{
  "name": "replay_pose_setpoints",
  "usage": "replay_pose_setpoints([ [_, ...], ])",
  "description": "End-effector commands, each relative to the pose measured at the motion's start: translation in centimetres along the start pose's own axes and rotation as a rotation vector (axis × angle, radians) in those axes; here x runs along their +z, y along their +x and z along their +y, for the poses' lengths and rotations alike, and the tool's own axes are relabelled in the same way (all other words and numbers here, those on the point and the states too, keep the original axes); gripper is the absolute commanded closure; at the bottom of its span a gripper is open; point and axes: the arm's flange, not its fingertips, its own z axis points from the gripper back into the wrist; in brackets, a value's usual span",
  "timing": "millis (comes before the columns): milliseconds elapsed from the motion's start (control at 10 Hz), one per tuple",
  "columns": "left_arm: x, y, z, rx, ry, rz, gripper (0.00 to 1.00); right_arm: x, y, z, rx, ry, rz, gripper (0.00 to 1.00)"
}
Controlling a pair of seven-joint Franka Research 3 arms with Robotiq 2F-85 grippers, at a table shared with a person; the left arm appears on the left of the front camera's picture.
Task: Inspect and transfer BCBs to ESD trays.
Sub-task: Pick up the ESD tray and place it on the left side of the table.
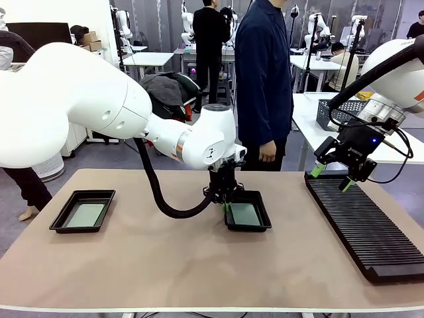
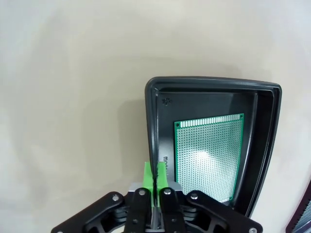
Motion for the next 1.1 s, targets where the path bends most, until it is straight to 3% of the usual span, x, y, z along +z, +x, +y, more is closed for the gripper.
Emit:
replay_pose_setpoints([
  [0, 0.0, 0.1, 2.3, -0.005, -0.087, 0.033, 0.97, -0.1, 0.0, 0.1, -0.022, 0.001, -0.017, 0.00],
  [400, -0.4, 1.5, 4.8, -0.014, -0.208, 0.029, 0.97, -0.1, 0.0, 0.1, -0.022, 0.001, -0.017, 0.00],
  [800, 2.4, 0.9, 9.3, -0.018, -0.201, -0.086, 0.97, -0.1, 0.0, 0.1, -0.022, 0.001, -0.017, 0.00],
  [1000, 3.7, 1.3, 12.5, -0.027, -0.207, -0.097, 0.97, -0.1, 0.0, 0.1, -0.022, 0.001, -0.017, 0.00],
])
